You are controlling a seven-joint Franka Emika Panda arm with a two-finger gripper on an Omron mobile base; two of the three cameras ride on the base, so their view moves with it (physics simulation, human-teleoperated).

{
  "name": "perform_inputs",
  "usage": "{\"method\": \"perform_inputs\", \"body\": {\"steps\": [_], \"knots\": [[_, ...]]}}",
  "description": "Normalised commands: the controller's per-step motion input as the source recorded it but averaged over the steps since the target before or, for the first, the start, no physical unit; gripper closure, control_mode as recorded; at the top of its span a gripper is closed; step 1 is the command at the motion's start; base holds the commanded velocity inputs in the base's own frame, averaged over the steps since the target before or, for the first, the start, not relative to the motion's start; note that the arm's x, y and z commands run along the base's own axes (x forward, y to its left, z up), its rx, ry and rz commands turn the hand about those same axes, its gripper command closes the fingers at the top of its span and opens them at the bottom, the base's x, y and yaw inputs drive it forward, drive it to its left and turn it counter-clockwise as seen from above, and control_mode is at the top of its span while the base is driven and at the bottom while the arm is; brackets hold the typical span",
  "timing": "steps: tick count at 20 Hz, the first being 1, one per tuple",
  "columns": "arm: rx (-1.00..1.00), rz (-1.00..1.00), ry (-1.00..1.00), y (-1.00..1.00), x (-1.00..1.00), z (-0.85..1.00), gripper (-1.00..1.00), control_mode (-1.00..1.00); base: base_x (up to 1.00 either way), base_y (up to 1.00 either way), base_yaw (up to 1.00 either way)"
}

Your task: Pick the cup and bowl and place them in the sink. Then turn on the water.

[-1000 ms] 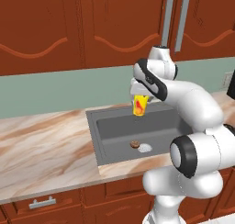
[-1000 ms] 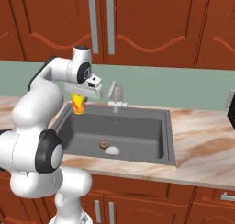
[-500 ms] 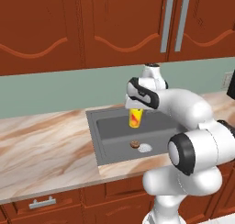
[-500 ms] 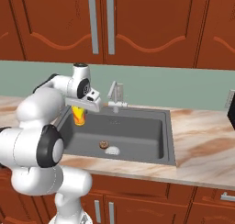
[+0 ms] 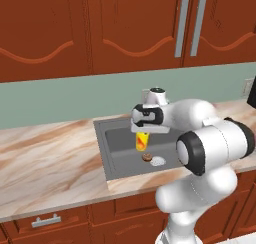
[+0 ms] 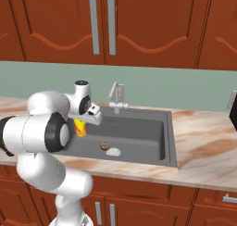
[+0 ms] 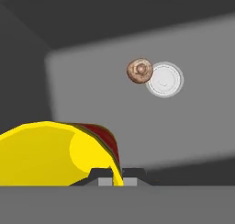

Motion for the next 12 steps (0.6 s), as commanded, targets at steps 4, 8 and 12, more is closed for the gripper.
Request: {"method": "perform_inputs", "body": {"steps": [4,8,12], "knots": [[-0.02,0.00,0.00,0.17,0.26,-0.73,1.00,-1.00,0.00,0.00,0.00],[-0.01,0.00,0.00,0.14,0.35,-0.64,1.00,-1.00,0.00,0.00,0.00],[0.00,0.00,0.00,0.10,0.37,-0.55,1.00,-1.00,0.00,0.00,0.00]]}}
